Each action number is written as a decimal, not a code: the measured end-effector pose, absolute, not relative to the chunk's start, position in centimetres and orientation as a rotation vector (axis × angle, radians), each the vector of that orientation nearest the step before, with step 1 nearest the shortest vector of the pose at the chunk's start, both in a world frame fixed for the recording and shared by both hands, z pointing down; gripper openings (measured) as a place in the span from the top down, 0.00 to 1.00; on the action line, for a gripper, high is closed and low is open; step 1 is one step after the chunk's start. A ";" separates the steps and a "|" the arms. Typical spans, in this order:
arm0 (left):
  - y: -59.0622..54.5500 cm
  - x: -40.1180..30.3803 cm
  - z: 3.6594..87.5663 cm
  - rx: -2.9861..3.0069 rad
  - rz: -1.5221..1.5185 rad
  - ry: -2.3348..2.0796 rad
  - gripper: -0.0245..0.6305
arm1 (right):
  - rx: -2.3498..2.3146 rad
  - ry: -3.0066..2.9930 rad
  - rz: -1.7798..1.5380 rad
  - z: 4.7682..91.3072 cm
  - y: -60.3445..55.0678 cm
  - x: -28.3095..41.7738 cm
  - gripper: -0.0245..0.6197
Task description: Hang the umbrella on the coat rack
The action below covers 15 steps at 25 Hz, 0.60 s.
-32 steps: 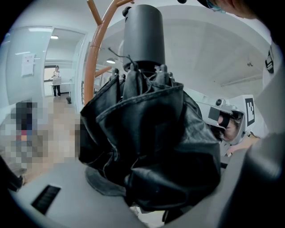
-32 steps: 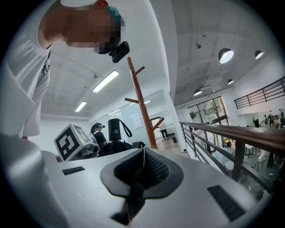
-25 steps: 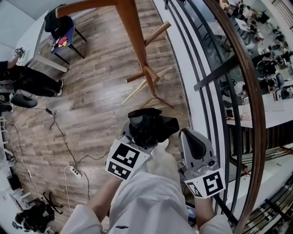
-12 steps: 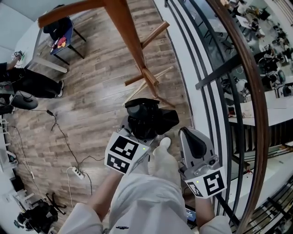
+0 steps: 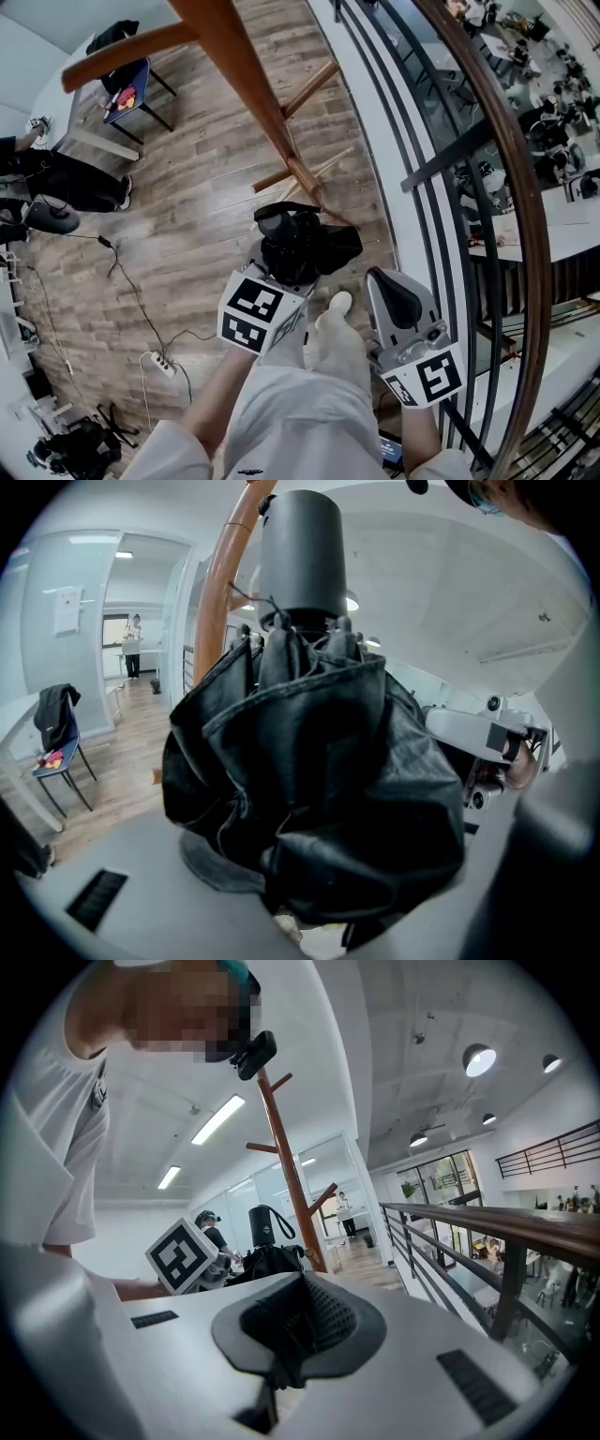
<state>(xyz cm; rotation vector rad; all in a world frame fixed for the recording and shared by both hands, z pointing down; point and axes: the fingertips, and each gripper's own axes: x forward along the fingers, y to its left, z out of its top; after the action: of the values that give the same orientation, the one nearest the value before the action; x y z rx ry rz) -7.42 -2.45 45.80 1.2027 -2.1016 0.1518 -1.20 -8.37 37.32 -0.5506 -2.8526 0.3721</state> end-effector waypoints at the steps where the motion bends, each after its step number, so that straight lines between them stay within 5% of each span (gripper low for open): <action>1: -2.6 -7.7 45.9 1.203 0.151 -2.103 0.59 | -0.553 -2.854 0.386 37.3 -8.4 -1.4 0.91; 15: -2.9 -9.8 46.8 1.194 0.152 -2.091 0.59 | -0.582 -2.847 0.444 37.2 -7.9 -3.1 0.91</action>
<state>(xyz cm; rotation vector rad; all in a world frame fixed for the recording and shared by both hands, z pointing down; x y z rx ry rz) -9.79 -2.93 46.82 1.1937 -2.0908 0.1523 -3.09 -7.93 37.20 -0.5824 -2.8468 0.4442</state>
